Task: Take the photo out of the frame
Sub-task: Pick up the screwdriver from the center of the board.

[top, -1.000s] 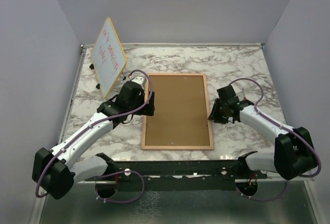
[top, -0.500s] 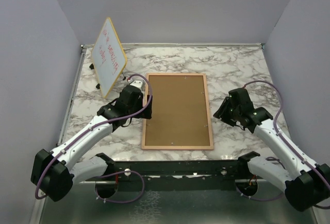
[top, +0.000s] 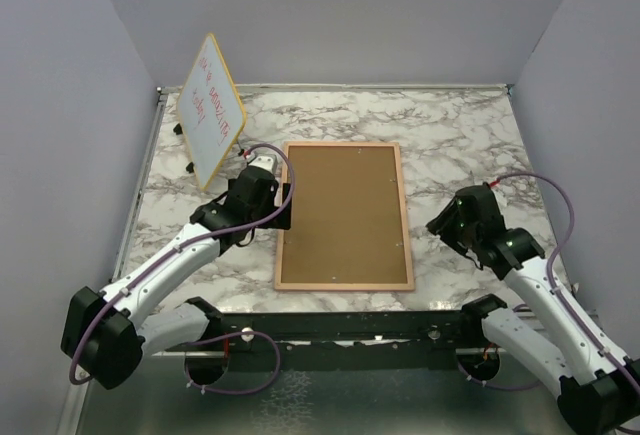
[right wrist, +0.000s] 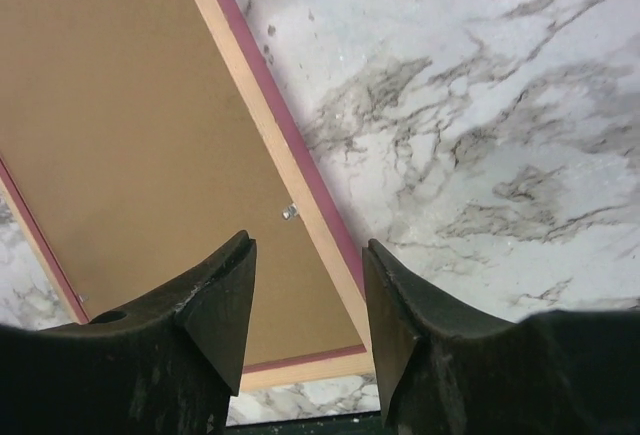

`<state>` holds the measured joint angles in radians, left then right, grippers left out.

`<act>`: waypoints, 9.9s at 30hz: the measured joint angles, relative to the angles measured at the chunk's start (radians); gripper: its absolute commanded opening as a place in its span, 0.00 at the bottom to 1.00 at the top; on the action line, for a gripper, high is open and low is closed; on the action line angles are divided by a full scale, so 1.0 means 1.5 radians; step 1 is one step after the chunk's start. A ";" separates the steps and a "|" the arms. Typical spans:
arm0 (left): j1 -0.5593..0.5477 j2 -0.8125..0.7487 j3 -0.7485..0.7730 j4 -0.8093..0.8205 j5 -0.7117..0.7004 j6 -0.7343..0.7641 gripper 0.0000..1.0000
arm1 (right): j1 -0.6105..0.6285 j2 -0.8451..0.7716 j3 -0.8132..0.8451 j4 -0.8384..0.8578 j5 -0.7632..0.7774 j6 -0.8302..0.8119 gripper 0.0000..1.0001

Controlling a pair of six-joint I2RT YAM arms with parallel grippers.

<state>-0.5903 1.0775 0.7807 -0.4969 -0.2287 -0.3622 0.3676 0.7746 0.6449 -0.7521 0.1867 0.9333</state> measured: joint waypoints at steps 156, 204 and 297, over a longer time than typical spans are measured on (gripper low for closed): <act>0.000 0.063 -0.016 0.014 -0.055 -0.012 0.97 | -0.249 0.571 0.179 0.192 -0.025 -0.342 0.00; 0.000 -0.052 -0.051 0.200 0.372 0.078 0.99 | -0.046 0.260 -0.027 0.487 -0.742 -0.509 0.01; 0.105 0.090 -0.099 0.409 0.758 -0.097 0.46 | 0.177 0.384 0.050 0.445 -0.701 -0.654 0.01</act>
<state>-0.4332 1.2125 0.6323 0.1162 0.9081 -0.5076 0.6334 1.3510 0.7200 -0.0849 -0.8654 -0.0475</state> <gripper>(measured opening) 0.538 0.074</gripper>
